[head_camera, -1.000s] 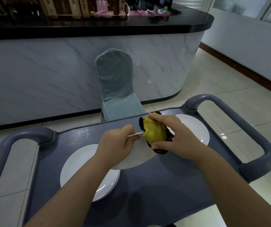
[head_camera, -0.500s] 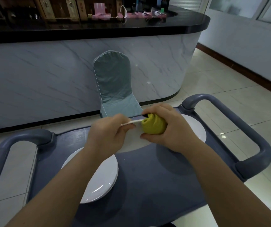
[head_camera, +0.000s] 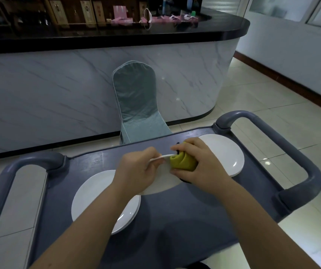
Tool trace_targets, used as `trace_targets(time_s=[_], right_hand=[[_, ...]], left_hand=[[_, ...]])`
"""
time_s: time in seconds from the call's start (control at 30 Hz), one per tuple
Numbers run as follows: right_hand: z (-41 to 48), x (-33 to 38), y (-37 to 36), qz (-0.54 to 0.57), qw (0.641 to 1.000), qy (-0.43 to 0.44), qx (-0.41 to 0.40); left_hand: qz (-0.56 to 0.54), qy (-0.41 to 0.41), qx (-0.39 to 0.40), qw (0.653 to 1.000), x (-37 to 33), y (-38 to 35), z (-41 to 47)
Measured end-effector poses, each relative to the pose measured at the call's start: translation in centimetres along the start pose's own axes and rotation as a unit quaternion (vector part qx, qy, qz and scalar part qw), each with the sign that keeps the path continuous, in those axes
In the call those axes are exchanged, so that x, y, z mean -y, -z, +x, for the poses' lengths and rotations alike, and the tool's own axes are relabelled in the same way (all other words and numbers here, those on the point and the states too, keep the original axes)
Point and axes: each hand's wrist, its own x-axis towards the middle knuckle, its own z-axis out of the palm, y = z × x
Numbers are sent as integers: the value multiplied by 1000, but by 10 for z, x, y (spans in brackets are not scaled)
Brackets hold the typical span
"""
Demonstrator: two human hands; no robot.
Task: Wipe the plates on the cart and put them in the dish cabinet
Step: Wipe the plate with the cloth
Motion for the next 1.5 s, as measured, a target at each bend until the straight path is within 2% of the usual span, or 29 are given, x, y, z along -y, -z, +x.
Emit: trace_targets(time_s=[0.13,0.23,0.43,0.5,0.57,0.63,0.7,0.83,0.97,1.07,1.23,1.3,1.37,1.43,1.5], right_hand=[[5,12,-1,-139,989,49,8],[9,15,3,-130,990,54,25],[16,30,1,-137,980,130,-59],[19,33,12,-109,984,126,-57],[20,28,25,-21,994,76,-76],[18,18,30,60,994,12,-96],[16,6,17,52,993,-32,-101],[3,-21,-21,-1,989,-69,-133],[5,-24,-24,-89,985,-28,-145],[16,-13,-11,-130,980,32,-150],[28,10,24,-90,975,40,-199],[25,14,34,-38,979,24,-200],[16,8,38,20,979,-28,-199],[7,-7,32,81,972,-113,-189],[0,-21,15,85,966,-172,-170]], left_hand=[[27,-38,18,999,-3,4,1],[38,-52,26,998,-5,6,3],[26,-99,-20,995,-11,20,9],[7,-66,-58,996,-11,29,10],[-55,37,-129,989,-13,39,9],[-132,119,-186,966,-14,40,5],[-124,133,-165,969,-7,28,-4],[3,64,-29,998,23,-8,-19],[79,-41,31,996,10,-31,-7],[88,-90,11,992,-11,-34,22],[81,-159,-70,981,-27,-10,69],[47,-121,-100,986,-25,-1,73],[-36,11,-129,991,-19,3,67],[-175,185,-152,955,-11,-6,48],[-237,286,-142,917,-3,-25,23]])
